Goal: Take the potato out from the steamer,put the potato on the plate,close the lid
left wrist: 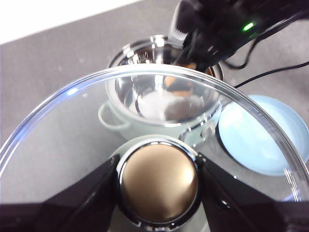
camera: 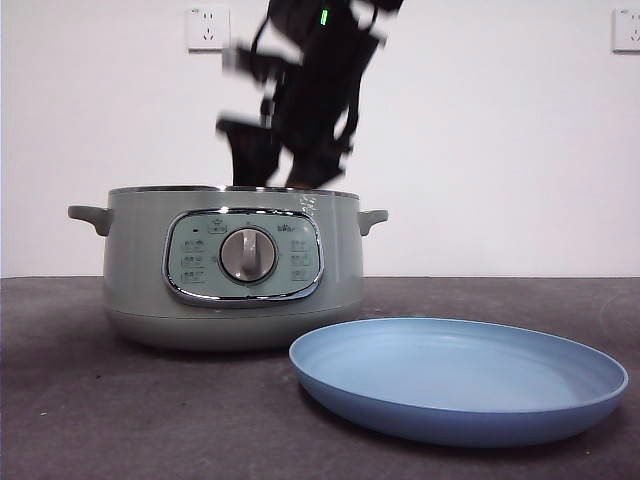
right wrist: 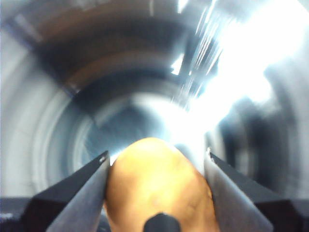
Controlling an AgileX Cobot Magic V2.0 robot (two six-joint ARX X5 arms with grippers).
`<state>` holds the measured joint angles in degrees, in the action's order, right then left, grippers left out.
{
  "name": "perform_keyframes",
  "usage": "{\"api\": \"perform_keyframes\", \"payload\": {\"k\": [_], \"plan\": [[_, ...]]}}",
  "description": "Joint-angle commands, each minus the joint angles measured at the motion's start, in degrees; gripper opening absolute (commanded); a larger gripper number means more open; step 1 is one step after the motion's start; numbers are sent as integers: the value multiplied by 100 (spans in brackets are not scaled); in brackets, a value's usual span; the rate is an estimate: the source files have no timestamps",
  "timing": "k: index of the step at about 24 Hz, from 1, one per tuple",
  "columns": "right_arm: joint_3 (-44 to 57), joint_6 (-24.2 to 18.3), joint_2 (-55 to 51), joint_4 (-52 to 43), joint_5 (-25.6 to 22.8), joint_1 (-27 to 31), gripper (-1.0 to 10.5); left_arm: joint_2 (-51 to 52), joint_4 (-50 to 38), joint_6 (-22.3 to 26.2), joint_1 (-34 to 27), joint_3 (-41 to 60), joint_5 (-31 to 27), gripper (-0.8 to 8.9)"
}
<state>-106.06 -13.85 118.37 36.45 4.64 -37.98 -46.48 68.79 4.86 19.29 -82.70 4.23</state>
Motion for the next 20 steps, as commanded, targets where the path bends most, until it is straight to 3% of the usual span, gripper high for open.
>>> {"api": "perform_keyframes", "payload": {"k": [1, 8, 12, 20], "plan": [[11, 278, -535, 199, -55, 15, -18, 66, -348, -33, -13, -28, 50, -9], [13, 772, -2068, 1762, -52, 85, -19, 66, -393, -11, -13, -28, 72, -9], [28, 844, -2514, 2721, -59, 92, -20, 63, -417, 59, -13, -28, 94, -9], [1657, 1073, -3239, 2057, -55, 90, -20, 50, -426, 94, -13, -28, 356, -9]]}}
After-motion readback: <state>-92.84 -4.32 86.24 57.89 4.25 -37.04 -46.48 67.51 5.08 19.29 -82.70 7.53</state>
